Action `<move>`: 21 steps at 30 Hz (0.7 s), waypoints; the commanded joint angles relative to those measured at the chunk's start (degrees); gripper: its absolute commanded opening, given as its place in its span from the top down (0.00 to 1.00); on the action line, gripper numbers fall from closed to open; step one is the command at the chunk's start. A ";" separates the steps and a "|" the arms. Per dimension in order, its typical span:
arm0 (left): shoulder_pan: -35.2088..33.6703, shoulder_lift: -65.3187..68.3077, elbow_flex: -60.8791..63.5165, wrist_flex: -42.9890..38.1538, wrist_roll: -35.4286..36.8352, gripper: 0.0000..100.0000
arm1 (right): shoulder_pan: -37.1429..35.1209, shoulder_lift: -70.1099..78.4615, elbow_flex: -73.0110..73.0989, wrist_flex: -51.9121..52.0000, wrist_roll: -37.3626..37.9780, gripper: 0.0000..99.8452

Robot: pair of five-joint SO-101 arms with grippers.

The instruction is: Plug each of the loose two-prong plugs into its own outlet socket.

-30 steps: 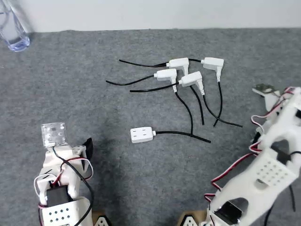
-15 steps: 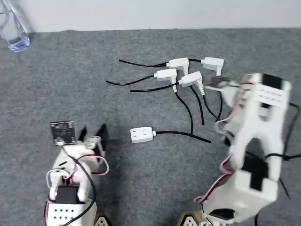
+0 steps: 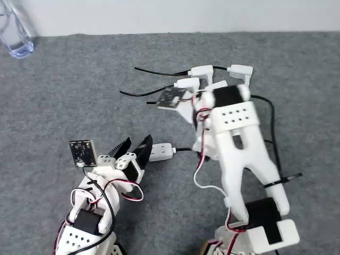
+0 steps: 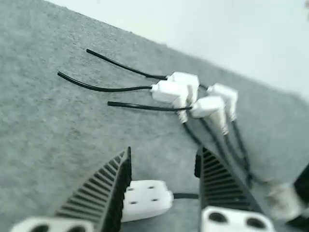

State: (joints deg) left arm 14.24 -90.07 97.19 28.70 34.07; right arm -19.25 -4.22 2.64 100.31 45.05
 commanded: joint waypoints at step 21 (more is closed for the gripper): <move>12.04 -0.26 -0.31 4.84 17.67 0.75 | -16.40 -2.77 -4.40 -3.91 -6.15 0.99</move>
State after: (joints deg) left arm 24.18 -90.15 97.10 33.01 51.56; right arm -34.81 -4.75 2.37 97.05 39.34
